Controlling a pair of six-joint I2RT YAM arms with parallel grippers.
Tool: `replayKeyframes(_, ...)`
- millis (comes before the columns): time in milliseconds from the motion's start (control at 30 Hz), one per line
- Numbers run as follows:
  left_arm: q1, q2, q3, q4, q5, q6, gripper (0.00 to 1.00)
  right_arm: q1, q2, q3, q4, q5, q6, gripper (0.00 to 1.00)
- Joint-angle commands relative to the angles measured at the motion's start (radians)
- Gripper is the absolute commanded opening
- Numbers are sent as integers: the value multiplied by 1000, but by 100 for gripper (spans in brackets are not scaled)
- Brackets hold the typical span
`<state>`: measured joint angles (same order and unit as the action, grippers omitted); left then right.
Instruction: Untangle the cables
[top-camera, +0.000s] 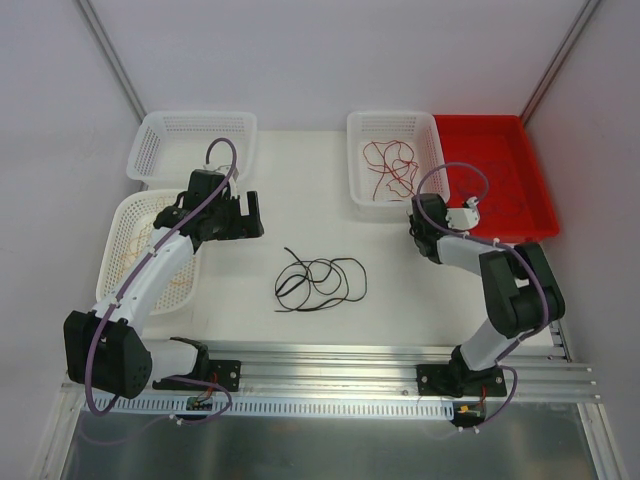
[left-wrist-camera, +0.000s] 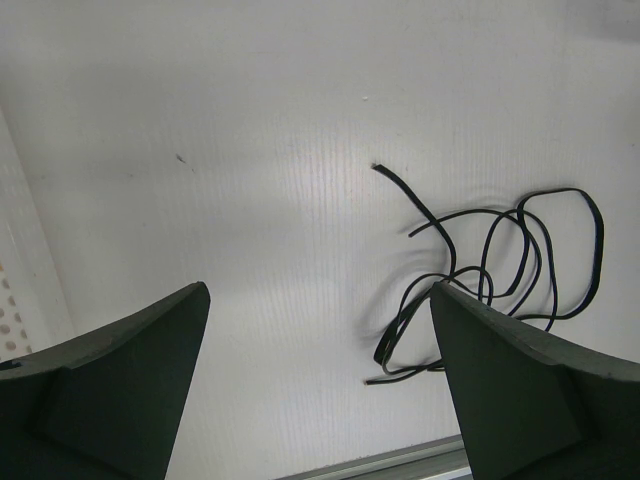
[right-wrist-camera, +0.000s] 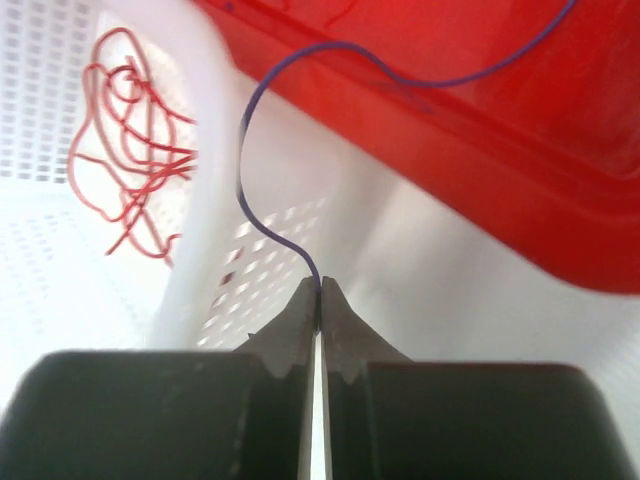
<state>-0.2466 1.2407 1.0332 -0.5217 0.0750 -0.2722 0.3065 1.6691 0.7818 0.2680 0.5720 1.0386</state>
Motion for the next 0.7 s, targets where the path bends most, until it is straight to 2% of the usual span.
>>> replayKeyframes(0,13,-32,-5,6,14,8,94,13,-103,20,-44,12,32,1)
replayKeyframes(167,13,-30,-5,8,9,8,94,13,-212,49,-188,32,-5,1)
replayKeyframes(367,13,-27,-5,6,11,10,94,-33,-361,77,-315,77,-170,1)
replayKeyframes(500,13,-23,-5,6,12,10,94,-173,-394,105,-345,-44,-262,1)
replayKeyframes(667,13,-17,-5,6,14,11,94,-351,-306,194,-349,-222,-386,1)
